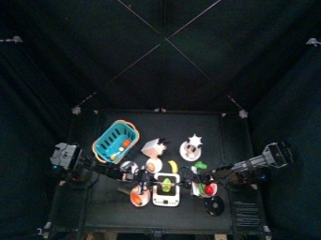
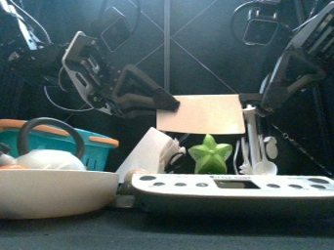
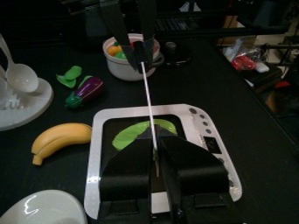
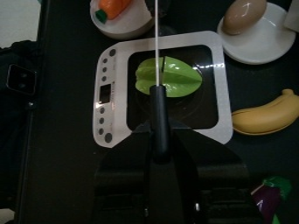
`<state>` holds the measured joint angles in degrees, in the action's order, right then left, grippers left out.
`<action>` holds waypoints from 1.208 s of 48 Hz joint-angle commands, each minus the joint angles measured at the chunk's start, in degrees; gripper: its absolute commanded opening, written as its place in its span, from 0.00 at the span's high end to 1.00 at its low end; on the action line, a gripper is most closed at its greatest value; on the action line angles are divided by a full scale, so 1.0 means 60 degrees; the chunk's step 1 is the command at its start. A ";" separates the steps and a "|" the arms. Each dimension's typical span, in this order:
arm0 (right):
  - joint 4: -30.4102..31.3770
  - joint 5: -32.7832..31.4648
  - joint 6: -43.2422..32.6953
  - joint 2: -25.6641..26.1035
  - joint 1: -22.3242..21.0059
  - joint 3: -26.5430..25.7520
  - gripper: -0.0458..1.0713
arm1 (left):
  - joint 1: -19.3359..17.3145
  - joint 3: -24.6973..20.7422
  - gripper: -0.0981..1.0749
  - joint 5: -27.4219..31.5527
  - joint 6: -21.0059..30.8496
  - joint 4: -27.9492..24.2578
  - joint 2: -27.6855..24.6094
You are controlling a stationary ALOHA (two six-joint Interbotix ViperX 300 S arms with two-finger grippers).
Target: Cut starfruit
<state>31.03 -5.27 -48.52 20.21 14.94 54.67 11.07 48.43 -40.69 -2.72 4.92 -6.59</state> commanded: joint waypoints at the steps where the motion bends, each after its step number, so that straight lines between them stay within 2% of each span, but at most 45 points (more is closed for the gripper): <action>1: 0.0073 0.0000 0.0000 0.0337 0.0044 -0.0117 0.49 | 0.0015 -0.0044 0.54 -0.0029 -0.0015 -0.0029 0.0308; 58: 0.0073 0.0088 -0.0059 -0.0088 0.0044 -0.0132 0.49 | 0.0015 -0.0073 0.54 -0.0029 0.0000 -0.0029 -0.0146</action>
<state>31.38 -4.92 -49.04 19.07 14.94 54.67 11.16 48.34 -41.04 -2.72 4.66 -7.65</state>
